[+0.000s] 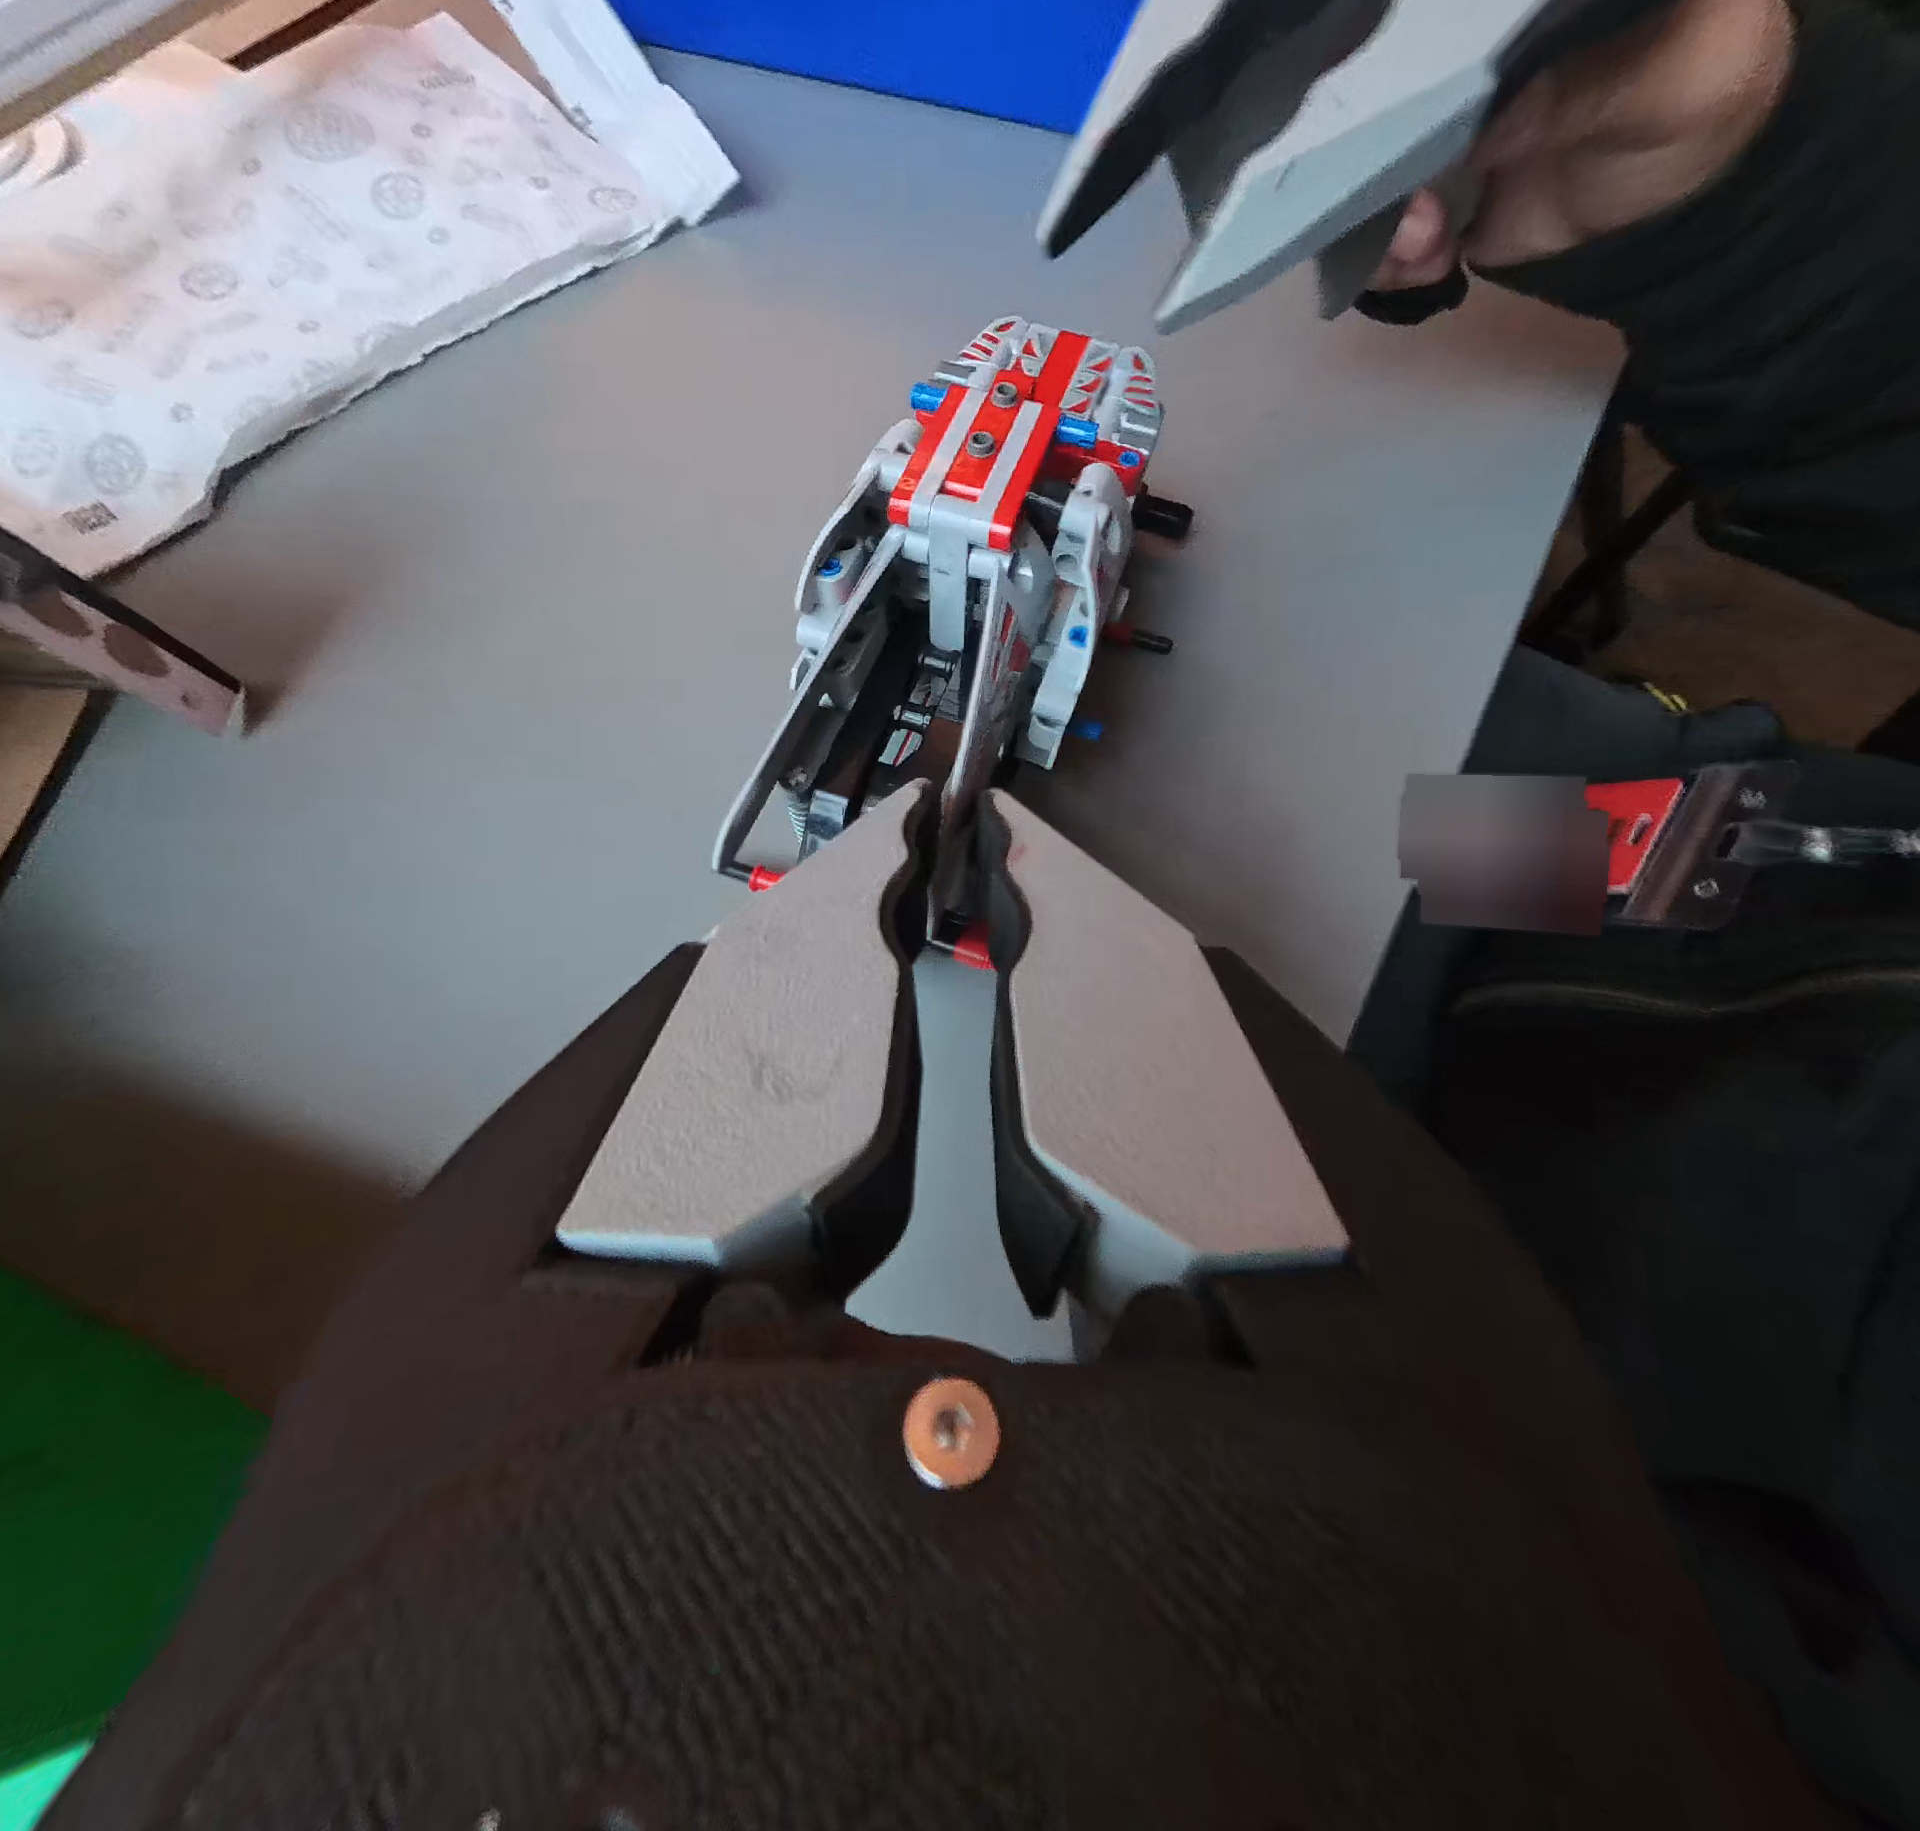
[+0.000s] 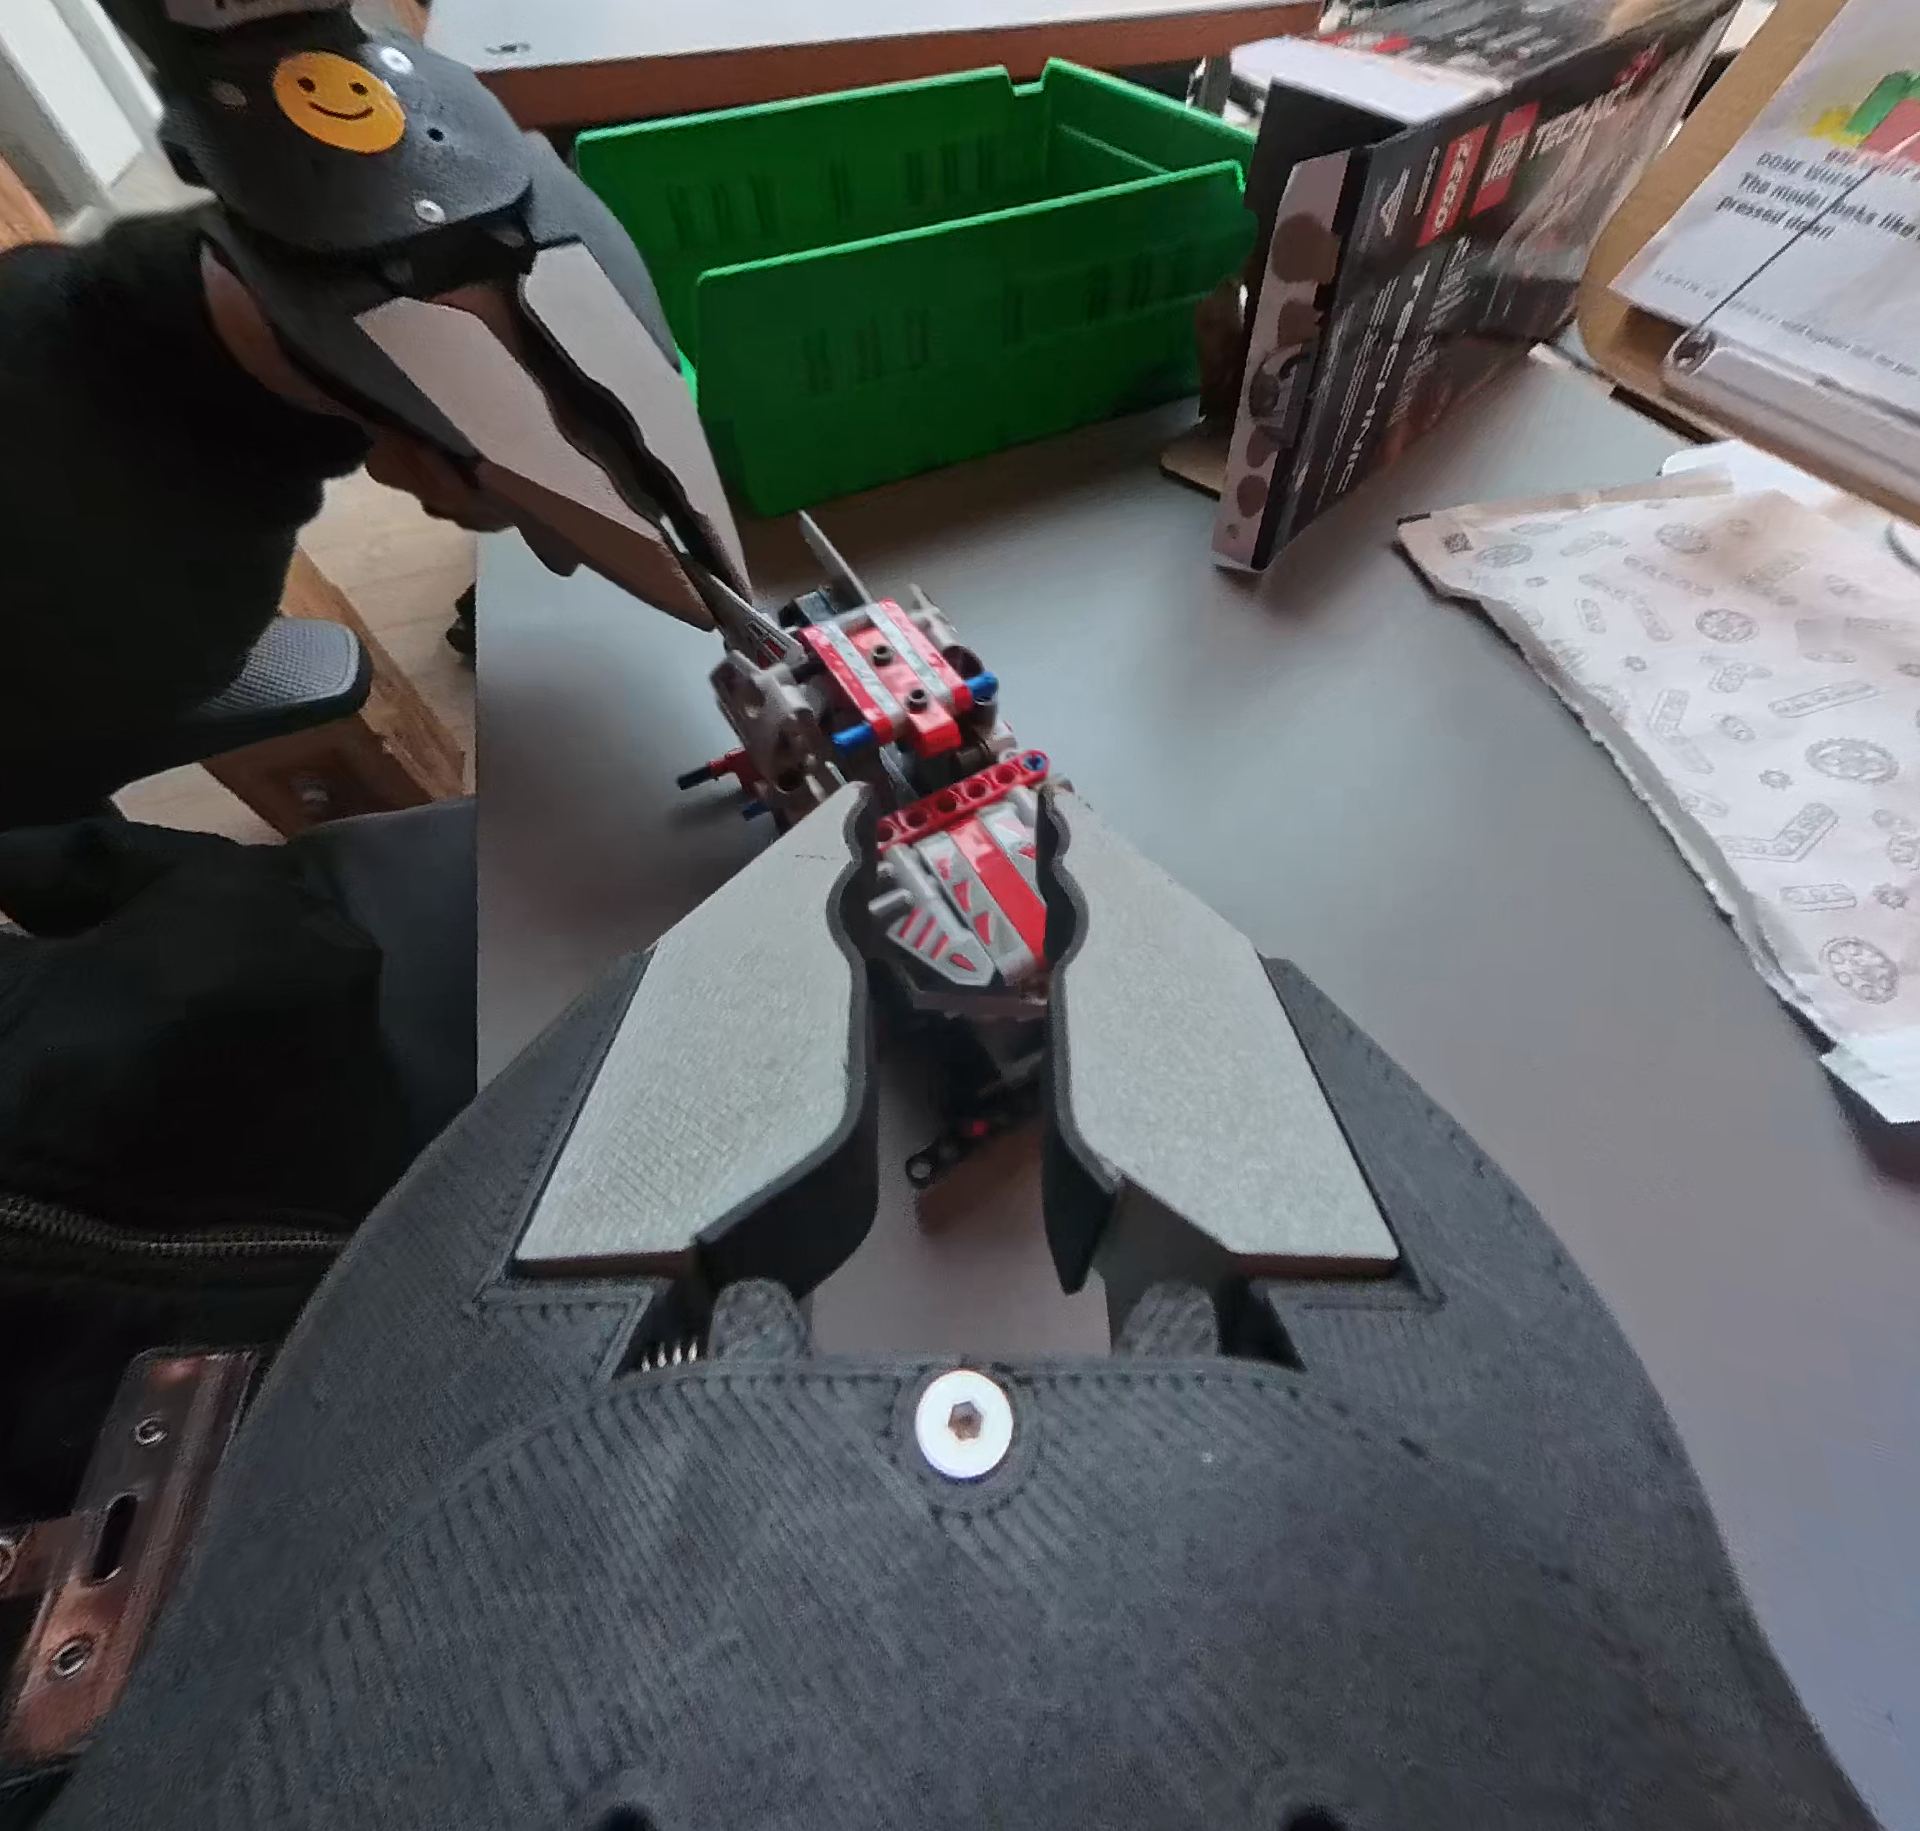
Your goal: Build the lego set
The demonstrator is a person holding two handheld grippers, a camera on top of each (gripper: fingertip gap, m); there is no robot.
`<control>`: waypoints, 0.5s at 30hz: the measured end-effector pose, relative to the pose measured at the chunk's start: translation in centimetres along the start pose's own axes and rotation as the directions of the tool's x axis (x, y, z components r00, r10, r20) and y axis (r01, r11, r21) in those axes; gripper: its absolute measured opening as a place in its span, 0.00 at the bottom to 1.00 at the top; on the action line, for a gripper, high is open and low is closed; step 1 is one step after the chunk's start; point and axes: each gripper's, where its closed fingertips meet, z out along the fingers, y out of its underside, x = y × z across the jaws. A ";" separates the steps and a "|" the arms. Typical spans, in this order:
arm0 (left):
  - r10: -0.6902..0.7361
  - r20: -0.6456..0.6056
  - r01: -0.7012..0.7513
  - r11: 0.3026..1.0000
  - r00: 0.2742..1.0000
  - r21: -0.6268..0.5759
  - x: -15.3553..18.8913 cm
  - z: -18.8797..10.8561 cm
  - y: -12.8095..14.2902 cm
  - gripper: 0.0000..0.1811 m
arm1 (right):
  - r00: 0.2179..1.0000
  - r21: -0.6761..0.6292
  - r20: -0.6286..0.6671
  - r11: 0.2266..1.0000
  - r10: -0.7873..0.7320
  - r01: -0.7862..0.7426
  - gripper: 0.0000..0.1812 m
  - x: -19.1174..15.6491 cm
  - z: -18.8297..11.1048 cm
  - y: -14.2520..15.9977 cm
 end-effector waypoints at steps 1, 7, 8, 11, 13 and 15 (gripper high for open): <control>-0.017 0.024 0.016 1.000 1.000 0.011 -0.3 0.2 -0.2 0.02 | 1.000 0.015 -0.007 1.000 -0.018 0.019 0.14 -0.1 -0.1 -0.4; -0.200 -0.049 0.205 0.969 0.979 0.137 0.0 1.7 -1.9 0.00 | 0.997 -0.009 -0.033 0.998 -0.068 0.068 0.13 -0.3 -0.1 -0.4; -0.225 -0.067 0.233 0.960 0.972 0.156 -0.1 1.6 -2.2 0.00 | 0.998 -0.010 -0.027 0.998 -0.065 0.065 0.13 -0.4 0.1 -0.3; -0.323 -0.151 0.351 0.910 0.934 0.221 0.1 1.2 -3.4 0.00 | 0.999 -0.012 0.035 0.999 -0.037 0.037 0.12 -1.5 0.8 0.1; -0.371 -0.204 0.414 0.876 0.906 0.245 0.4 1.4 -4.0 0.00 | 0.998 -0.050 0.057 0.998 -0.038 0.040 0.12 -2.1 1.6 0.9; -0.394 -0.239 0.447 0.862 0.887 0.238 0.8 1.9 -4.0 0.00 | 0.996 -0.086 0.032 0.993 -0.083 0.086 0.10 -2.1 2.1 1.6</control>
